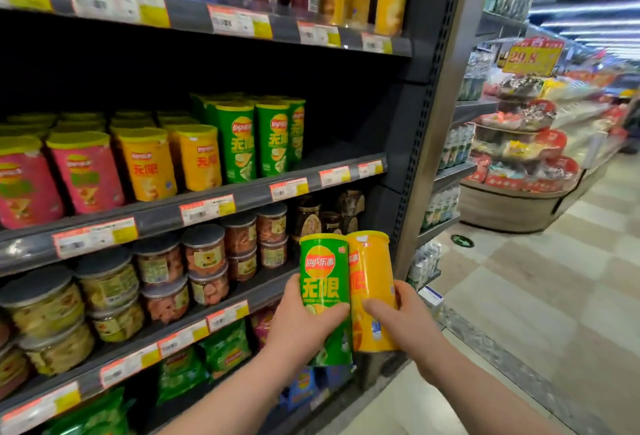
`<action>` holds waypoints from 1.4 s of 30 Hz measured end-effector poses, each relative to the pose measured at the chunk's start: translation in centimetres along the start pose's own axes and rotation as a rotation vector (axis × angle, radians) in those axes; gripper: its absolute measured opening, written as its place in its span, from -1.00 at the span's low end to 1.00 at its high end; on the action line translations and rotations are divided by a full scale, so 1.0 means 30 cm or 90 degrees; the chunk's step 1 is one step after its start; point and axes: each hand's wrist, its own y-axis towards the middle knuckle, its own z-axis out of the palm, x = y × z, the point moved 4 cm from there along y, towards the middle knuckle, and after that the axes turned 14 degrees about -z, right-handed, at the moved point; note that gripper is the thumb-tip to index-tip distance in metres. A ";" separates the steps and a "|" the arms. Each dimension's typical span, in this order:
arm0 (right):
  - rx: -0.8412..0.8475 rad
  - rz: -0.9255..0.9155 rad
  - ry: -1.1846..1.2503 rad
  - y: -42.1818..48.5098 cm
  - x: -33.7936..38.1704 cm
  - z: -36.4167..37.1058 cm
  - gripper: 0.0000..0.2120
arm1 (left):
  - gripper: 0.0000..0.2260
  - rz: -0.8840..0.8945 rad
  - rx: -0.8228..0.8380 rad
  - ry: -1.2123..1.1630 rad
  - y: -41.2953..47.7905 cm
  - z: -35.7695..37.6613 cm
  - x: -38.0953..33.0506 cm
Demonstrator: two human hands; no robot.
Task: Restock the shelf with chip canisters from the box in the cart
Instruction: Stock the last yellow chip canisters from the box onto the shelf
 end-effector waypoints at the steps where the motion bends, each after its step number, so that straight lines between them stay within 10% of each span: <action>1: -0.004 -0.001 0.000 0.036 0.002 -0.001 -0.60 | -0.50 0.006 -0.001 0.000 0.037 0.002 -0.019; 15: 0.044 -0.050 0.045 0.483 0.016 -0.004 -0.53 | -0.31 0.002 -0.045 -0.058 0.344 0.005 -0.181; 42: 0.245 -0.302 0.141 1.582 0.191 -0.080 -0.31 | -0.61 -0.022 -0.416 -0.174 0.710 0.209 -0.539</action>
